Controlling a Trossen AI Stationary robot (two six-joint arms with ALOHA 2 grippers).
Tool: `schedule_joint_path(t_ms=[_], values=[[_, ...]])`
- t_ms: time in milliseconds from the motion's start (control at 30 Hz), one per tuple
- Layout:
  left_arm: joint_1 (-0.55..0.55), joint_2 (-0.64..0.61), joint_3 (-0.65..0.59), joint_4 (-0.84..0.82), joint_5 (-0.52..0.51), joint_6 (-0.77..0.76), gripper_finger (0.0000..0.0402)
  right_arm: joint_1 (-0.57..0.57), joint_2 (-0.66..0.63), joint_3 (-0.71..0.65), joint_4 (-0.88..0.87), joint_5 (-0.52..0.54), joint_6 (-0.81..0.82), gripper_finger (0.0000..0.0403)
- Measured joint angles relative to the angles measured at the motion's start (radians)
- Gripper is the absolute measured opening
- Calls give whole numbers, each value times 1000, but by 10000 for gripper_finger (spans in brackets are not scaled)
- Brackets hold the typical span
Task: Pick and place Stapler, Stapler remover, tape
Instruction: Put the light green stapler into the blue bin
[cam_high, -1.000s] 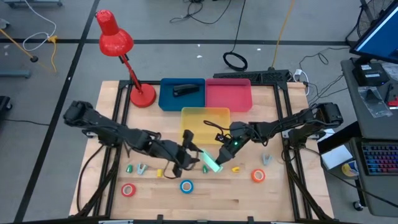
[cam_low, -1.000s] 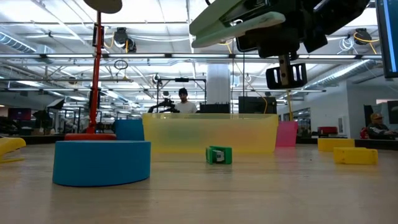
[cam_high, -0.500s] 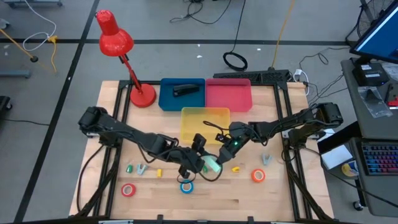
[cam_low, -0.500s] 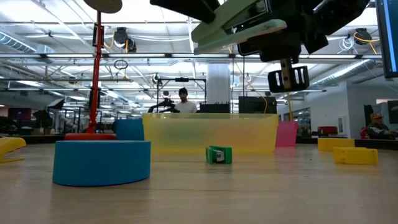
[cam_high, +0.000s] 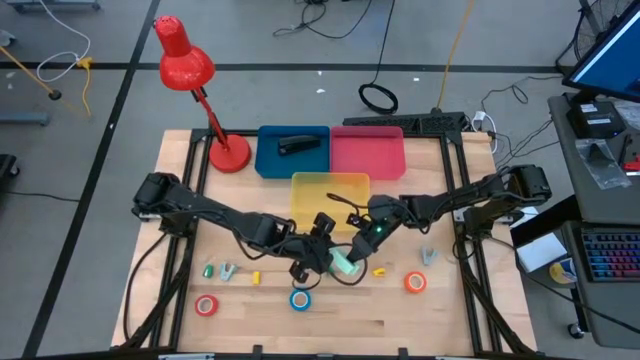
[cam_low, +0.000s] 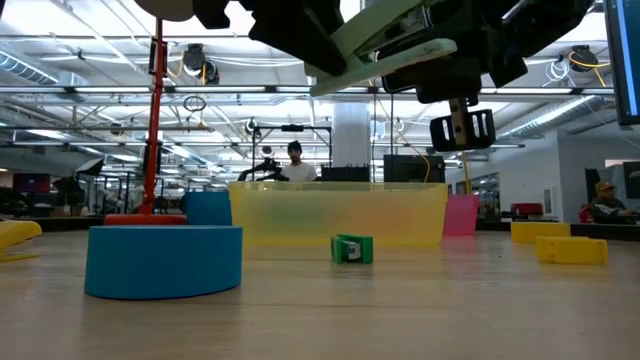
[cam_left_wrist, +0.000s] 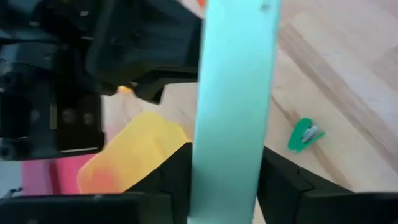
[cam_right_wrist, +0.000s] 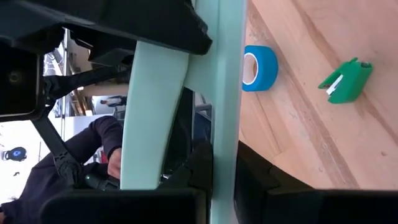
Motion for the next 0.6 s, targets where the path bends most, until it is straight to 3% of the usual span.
schedule_joint_path(t_ms=[133, 300, 433, 600], values=[[0, 1, 0, -6, 28, -8, 127, -1, 0, 0, -7, 11, -12, 37], [7, 1, 0, -53, 25, -54, 127, -10, 0, 1, -12, 52, -22, 105], [17, -4, 0, -149, 23, -114, 127, -19, 0, 1, -29, 59, -24, 140], [19, -20, -1, -278, 6, -178, 127, -24, 1, 1, -16, 47, -23, 157]])
